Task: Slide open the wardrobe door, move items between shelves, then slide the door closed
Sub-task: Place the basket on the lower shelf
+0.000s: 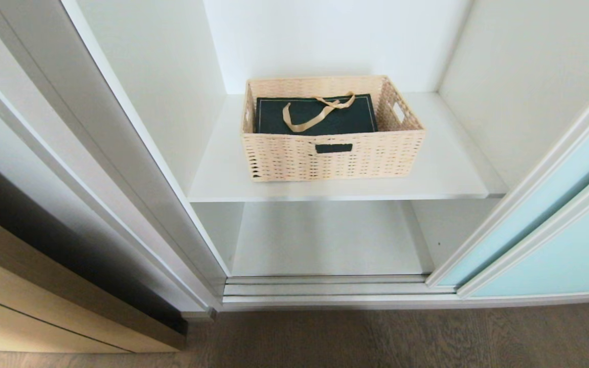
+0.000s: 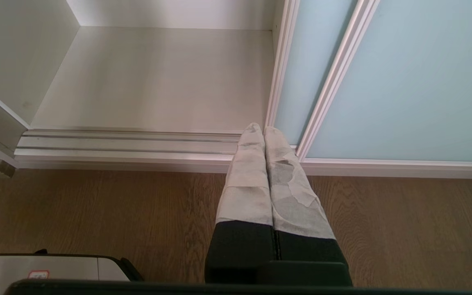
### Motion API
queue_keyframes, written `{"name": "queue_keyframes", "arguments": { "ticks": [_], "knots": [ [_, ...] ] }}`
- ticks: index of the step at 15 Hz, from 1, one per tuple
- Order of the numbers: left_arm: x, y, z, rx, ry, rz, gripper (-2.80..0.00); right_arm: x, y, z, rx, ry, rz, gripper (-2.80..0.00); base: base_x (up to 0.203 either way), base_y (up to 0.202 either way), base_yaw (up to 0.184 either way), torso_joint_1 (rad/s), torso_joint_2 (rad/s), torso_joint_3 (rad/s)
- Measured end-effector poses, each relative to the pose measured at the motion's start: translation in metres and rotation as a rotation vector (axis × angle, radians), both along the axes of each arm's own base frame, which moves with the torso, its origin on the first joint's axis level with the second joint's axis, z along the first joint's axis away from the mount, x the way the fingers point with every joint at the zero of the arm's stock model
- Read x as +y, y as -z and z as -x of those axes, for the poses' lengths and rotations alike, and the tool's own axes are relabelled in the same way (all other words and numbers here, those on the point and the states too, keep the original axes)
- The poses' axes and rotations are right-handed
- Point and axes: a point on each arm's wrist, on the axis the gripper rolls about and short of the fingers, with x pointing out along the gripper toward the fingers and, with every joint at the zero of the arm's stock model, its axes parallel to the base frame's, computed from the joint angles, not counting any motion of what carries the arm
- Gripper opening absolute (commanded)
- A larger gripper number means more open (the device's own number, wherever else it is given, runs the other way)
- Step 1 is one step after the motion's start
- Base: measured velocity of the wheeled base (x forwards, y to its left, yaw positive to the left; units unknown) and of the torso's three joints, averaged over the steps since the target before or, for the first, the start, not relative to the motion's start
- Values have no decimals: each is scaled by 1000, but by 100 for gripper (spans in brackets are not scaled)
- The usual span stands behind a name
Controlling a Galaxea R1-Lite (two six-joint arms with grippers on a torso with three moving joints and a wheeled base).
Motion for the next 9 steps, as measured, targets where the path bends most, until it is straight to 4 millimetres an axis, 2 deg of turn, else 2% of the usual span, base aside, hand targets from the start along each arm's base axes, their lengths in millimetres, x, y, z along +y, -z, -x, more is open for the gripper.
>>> {"name": "queue_keyframes", "arguments": {
  "ticks": [9],
  "knots": [
    [0,0,0,-1,0,0,-280,0,0,0,0,0,0,-280,0,0,0,0,0,0]
  ]
}}
